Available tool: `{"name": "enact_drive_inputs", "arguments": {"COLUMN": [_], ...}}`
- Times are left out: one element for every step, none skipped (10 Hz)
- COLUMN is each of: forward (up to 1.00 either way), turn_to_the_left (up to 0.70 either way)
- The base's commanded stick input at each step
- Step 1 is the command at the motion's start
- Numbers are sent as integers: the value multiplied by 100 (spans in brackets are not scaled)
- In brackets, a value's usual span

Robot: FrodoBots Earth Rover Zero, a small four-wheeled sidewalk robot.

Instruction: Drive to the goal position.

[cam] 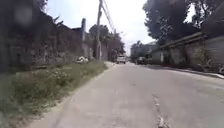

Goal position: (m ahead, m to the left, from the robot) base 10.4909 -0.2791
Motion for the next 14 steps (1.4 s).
{"name": "enact_drive_inputs", "arguments": {"forward": [100,100,100,100,100,100,100,100,100,100,100,100,100,100], "turn_to_the_left": [0,0,0,0,0,0,0,0,0,0,0,0,-1,-15]}}
